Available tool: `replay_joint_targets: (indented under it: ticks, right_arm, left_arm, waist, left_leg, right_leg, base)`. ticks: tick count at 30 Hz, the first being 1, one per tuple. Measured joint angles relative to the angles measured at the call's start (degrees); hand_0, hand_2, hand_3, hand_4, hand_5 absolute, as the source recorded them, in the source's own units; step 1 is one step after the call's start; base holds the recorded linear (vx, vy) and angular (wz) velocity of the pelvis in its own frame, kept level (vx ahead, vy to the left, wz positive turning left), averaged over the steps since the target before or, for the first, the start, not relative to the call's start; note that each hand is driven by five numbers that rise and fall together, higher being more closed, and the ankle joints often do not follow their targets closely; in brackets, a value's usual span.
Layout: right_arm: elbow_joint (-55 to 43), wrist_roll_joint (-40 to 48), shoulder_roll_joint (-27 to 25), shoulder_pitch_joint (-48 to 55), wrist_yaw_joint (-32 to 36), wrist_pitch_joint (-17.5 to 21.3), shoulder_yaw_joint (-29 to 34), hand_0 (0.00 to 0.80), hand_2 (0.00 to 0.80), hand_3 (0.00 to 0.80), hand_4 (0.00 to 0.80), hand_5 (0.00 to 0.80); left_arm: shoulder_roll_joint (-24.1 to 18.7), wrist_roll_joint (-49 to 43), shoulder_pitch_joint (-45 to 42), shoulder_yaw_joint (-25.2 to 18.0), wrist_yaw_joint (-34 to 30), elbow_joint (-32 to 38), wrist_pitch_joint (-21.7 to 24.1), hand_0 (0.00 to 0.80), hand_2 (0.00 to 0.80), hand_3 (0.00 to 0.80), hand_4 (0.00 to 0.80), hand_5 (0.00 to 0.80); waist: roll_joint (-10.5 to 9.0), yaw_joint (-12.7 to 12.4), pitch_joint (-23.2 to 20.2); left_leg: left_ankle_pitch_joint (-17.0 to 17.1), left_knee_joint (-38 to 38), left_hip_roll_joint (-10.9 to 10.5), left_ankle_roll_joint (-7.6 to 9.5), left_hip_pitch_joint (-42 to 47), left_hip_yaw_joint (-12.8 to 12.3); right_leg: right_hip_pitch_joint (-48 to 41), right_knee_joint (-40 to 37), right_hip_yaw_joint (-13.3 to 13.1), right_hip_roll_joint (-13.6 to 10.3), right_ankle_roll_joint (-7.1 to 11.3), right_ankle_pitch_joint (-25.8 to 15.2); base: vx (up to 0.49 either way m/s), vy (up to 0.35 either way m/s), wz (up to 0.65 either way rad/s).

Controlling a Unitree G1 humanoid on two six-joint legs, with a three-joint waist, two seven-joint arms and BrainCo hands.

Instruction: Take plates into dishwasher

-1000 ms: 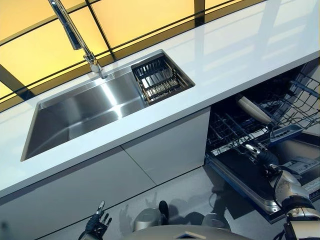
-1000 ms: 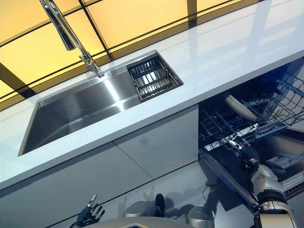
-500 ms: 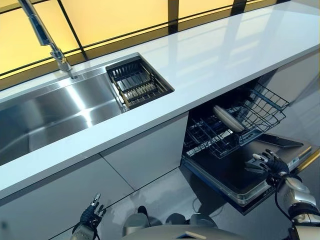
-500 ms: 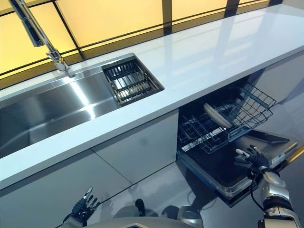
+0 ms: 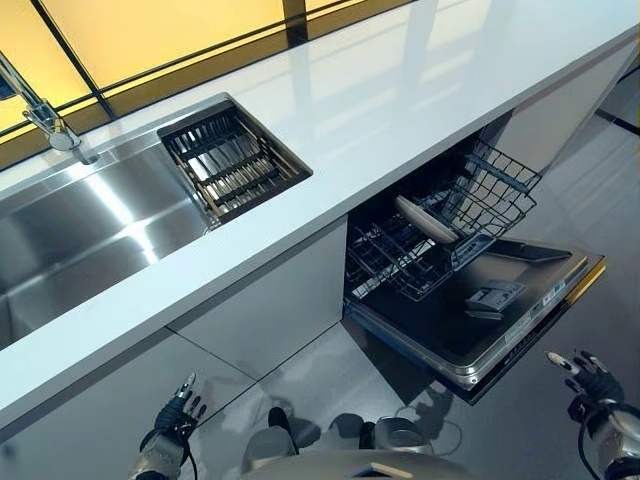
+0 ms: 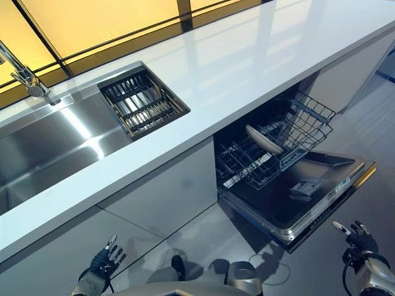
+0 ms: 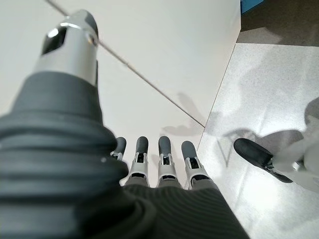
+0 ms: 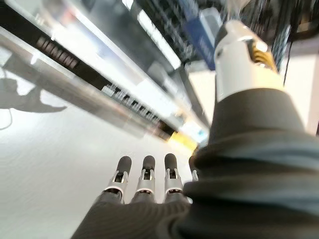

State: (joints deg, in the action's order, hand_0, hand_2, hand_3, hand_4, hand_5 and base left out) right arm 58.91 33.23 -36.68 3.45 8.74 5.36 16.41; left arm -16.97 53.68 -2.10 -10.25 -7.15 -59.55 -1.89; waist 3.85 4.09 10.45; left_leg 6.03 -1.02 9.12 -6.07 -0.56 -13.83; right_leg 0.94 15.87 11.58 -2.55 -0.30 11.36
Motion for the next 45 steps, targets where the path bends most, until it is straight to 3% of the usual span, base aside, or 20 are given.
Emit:
replay_joint_targets:
  ticks: [5,8,13,17,21,26,30,45]
  right_arm:
    - [2.8,2.7,0.7,-2.1,-0.6,1.2,0.2,0.0,0.0,0.0,0.0,0.0]
    - [3.6,5.8,0.1,-5.1,-0.5,1.2,0.6,0.0,0.0,0.0,0.0,0.0]
    - [5.3,10.3,-0.2,-9.4,1.3,1.0,0.9,0.0,0.0,0.0,0.0,0.0]
    - [5.3,11.4,-0.7,-12.0,2.3,0.9,0.7,0.0,0.0,0.0,0.0,0.0]
    - [5.3,13.6,-2.1,-14.8,3.5,1.0,-1.3,0.0,0.0,0.0,0.0,0.0]
    - [5.0,15.8,-2.1,-16.2,8.6,1.0,-3.1,0.0,0.0,0.0,0.0,0.0]
    - [5.2,15.7,-2.1,-16.7,10.0,0.8,-4.2,0.0,0.0,0.0,0.0,0.0]
    - [0.3,14.0,-5.8,-13.3,13.5,-5.6,-6.4,0.0,0.0,0.0,0.0,0.0]
  left_arm:
    - [0.5,2.4,1.6,0.5,-0.1,1.1,0.2,0.0,0.0,0.0,0.0,0.0]
    - [0.9,5.0,2.7,3.5,-0.3,1.9,1.4,0.0,0.0,0.0,0.0,0.0]
    - [3.0,8.0,3.0,4.5,-1.2,2.0,2.3,0.0,0.0,0.0,0.0,0.0]
    - [3.6,9.2,3.1,4.8,-2.6,2.4,2.5,0.0,0.0,0.0,0.0,0.0]
    - [3.6,11.5,3.4,5.0,-4.2,4.3,2.8,0.0,0.0,0.0,0.0,0.0]
    - [3.7,12.7,3.0,5.0,-4.7,4.7,2.8,0.0,0.0,0.0,0.0,0.0]
    - [4.0,12.6,2.1,4.9,-5.3,4.6,2.8,0.0,0.0,0.0,0.0,0.0]
    - [5.0,10.1,-1.6,4.4,-5.0,4.7,1.1,0.0,0.0,0.0,0.0,0.0]
  waist:
    - [3.6,0.1,2.8]
    - [7.22,0.5,5.2]
    - [12.39,1.4,7.6]
    - [14.71,1.3,9.5]
    - [15.9,1.5,11.9]
    - [15.75,1.4,12.1]
    - [15.74,1.4,12.1]
    - [15.26,1.5,12.5]
  left_leg:
    - [0.1,-0.8,0.1,0.05,-1.4,0.1]
    - [0.2,-1.6,-0.2,0.13,-3.3,0.4]
    - [0.4,-1.7,-0.9,0.29,-3.9,1.5]
    - [0.9,-1.9,-2.1,0.44,-5.3,1.5]
    - [2.2,-2.6,-3.4,0.51,-9.4,1.8]
    - [2.7,-2.6,-3.7,-0.02,-10.0,2.5]
    - [2.9,-1.9,-3.7,-0.45,-9.1,3.2]
    - [2.9,-0.4,-3.2,-0.5,-1.4,4.4]
  right_leg:
    - [1.6,0.6,-0.2,-0.1,-0.44,-0.5]
    - [4.1,2.4,-0.8,-0.6,-0.48,-0.4]
    - [5.7,4.5,-1.2,-1.4,-0.39,-0.1]
    - [10.5,9.8,-2.6,-2.8,-0.44,1.8]
    - [17.2,16.5,-3.6,-4.7,-0.96,3.5]
    - [19.3,20.1,-3.8,-5.0,-1.9,5.4]
    - [18.8,20.2,-3.9,-4.6,-1.95,5.3]
    - [9.1,16.2,-1.4,-4.4,-1.89,5.3]
  base:
    - [-0.173,0.05,-0.04]
    - [-0.122,0.064,-0.06]
    - [-0.057,0.048,-0.04]
    - [-0.157,0.026,-0.11]
    - [-0.105,-0.01,-0.01]
    - [0.035,0.005,0.02]
    - [0.094,0.031,-0.03]
    - [0.123,0.002,0.04]
